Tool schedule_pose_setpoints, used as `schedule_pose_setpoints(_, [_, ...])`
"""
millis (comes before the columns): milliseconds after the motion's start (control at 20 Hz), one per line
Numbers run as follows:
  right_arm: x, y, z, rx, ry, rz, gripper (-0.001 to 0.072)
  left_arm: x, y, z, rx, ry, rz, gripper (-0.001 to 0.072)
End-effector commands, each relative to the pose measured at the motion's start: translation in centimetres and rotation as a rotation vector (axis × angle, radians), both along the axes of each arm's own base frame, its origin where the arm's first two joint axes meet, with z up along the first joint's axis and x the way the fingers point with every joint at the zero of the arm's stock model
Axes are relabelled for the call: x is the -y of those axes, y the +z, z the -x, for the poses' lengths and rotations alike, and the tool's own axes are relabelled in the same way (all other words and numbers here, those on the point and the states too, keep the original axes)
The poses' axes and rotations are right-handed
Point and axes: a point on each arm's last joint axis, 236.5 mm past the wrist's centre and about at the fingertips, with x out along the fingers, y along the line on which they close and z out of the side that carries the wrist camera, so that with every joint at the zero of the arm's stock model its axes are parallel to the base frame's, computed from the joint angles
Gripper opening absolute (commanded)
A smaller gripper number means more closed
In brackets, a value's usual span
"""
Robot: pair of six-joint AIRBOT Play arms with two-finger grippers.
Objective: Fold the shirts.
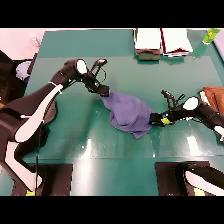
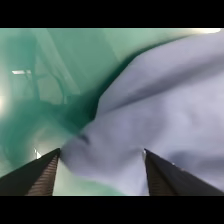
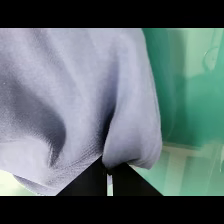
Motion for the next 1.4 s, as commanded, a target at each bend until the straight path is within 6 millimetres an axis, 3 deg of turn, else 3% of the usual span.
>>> schedule_pose_setpoints(0, [-0.2,0.1,0.1,-0.005,0.009,-0.003,0.0019,0.1,-2.5,0.4,-0.051,-0.007,-0.01,0.0611])
schedule_pose_setpoints(50, [-0.2,0.1,0.1,-0.004,0.009,-0.003,0.0019,0.2,-2.4,0.1,-0.04,-0.002,-0.006,0.0605])
schedule_pose_setpoints(100, [-0.2,0.1,0.1,-0.003,0.008,-0.002,0.0019,0.3,-2.2,0.0,-0.034,-0.001,-0.003,0.0428])
schedule_pose_setpoints(150, [-0.2,0.2,0.0,0.0,0.009,-0.003,0.0019,0.3,-2.0,-0.2,-0.028,-0.002,-0.002,0.0192])
schedule_pose_setpoints(200, [-0.2,0.4,-0.1,0.006,0.011,-0.002,0.0019,0.4,-1.6,-0.4,-0.016,-0.005,0.003,0.0038])
schedule_pose_setpoints(300, [-0.5,2.4,-1.4,0.051,0.028,-0.01,0.0018,0.6,0.6,-1.0,0.012,-0.019,0.01,0.0032])
schedule_pose_setpoints(400, [0.1,6.2,-3.6,0.163,0.061,0.024,0.0018,0.1,5.6,-2.3,0.12,-0.028,-0.001,0.0031])
schedule_pose_setpoints(550, [1.6,16.1,-6.5,0.403,0.114,0.107,0.0017,-1.2,18.7,-3.1,0.396,-0.017,0.047,0.0031])
schedule_pose_setpoints(650, [2.4,23.8,-7.1,0.568,0.125,0.149,0.0018,-2.1,27.6,-0.9,0.551,-0.01,0.121,0.0031])
schedule_pose_setpoints(750, [2.7,30.9,-6.8,0.713,0.125,0.162,0.0017,-3.3,34.8,2.5,0.681,-0.007,0.19,0.0032])
schedule_pose_setpoints(850, [2.7,36.5,-5.9,0.823,0.127,0.16,0.0017,-4.6,40.1,6.2,0.777,-0.006,0.253,0.0031])
schedule_pose_setpoints(950, [2.9,40.6,-5.3,0.921,0.117,0.16,0.0017,-6.1,43.7,9.2,0.854,-0.002,0.287,0.0031])
schedule_pose_setpoints(1050, [2.9,43.2,-4.7,0.98,0.11,0.158,0.0017,-7.0,45.7,11.2,0.897,-0.001,0.306,0.0031])
schedule_pose_setpoints(1150, [2.9,44.4,-4.6,0.989,0.12,0.162,0.0017,-7.4,45.8,12.2,0.894,-0.009,0.302,0.0031])
schedule_pose_setpoints(1250, [2.8,44.9,-5.4,0.977,0.117,0.158,0.0016,-7.3,44.5,12.2,0.853,-0.02,0.278,0.0031])
schedule_pose_setpoints(1350, [2.5,43.7,-7.1,0.921,0.131,0.16,0.0016,-6.9,41.3,11.2,0.772,-0.031,0.233,0.0031])
